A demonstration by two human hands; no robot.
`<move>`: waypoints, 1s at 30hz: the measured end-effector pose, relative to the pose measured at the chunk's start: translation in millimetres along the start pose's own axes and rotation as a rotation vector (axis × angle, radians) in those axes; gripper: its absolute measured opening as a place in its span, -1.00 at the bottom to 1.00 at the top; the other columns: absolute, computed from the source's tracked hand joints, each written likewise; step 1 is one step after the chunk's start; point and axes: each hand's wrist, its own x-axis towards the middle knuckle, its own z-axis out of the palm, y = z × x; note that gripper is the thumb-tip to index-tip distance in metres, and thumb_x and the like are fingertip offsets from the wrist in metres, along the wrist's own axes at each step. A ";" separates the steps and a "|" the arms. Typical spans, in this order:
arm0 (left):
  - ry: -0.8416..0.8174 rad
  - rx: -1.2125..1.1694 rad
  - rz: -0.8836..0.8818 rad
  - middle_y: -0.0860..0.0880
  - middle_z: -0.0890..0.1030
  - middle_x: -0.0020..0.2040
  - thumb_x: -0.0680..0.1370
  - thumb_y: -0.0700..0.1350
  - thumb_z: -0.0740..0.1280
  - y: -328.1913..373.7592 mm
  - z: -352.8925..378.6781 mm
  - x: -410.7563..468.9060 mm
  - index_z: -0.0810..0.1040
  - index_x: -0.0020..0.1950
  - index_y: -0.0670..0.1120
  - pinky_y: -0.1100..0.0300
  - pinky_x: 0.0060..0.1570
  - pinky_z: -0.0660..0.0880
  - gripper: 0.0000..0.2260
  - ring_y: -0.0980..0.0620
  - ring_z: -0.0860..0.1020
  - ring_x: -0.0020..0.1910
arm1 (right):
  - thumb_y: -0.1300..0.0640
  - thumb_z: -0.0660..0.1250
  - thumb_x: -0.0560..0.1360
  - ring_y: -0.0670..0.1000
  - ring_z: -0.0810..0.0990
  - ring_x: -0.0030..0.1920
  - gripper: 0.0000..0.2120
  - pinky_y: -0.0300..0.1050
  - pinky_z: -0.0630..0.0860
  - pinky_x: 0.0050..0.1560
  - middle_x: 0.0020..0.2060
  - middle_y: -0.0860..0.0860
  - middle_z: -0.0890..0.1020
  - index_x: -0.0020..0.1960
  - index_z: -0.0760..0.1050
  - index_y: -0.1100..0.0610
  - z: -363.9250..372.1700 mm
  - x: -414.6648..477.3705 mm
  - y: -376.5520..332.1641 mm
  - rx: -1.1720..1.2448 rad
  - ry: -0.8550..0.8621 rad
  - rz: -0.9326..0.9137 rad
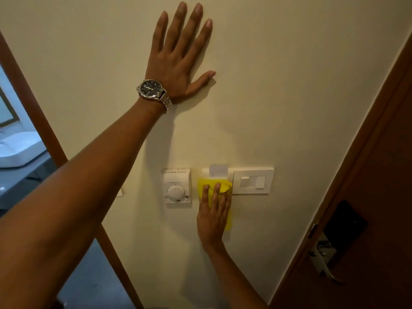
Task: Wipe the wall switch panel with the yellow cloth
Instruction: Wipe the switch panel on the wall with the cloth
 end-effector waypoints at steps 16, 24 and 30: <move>0.019 -0.002 -0.001 -0.22 0.28 0.67 0.69 0.39 0.02 1.5 0.6 -2.2 0.18 0.72 -0.08 -0.35 0.60 0.22 -0.26 -0.32 0.26 0.64 | 0.11 0.30 0.58 0.33 0.09 0.57 -0.25 0.32 0.34 0.43 0.62 0.17 -0.18 0.62 -0.05 0.14 -3.3 1.5 18.6 -0.027 -0.072 -0.104; 0.014 -0.004 -0.020 -0.22 0.32 0.65 0.69 0.40 0.04 1.8 1.4 -3.1 0.23 0.70 -0.07 -0.35 0.58 0.23 -0.26 -0.31 0.30 0.62 | 0.02 0.21 0.64 0.32 0.21 0.52 -0.40 0.35 0.45 0.33 0.59 0.23 0.07 0.58 0.09 0.19 -7.4 -7.2 30.9 -0.026 -0.052 -0.114; 0.031 -0.006 -0.011 -0.19 0.30 0.67 0.70 0.39 0.04 3.2 2.1 -6.1 0.19 0.72 -0.06 -0.35 0.60 0.23 -0.27 -0.29 0.28 0.64 | -0.08 0.05 0.70 0.26 0.03 0.60 -0.41 0.28 0.21 0.53 0.62 0.15 -0.02 0.63 -0.05 0.10 -14.0 24.7 17.0 0.065 -0.060 -0.017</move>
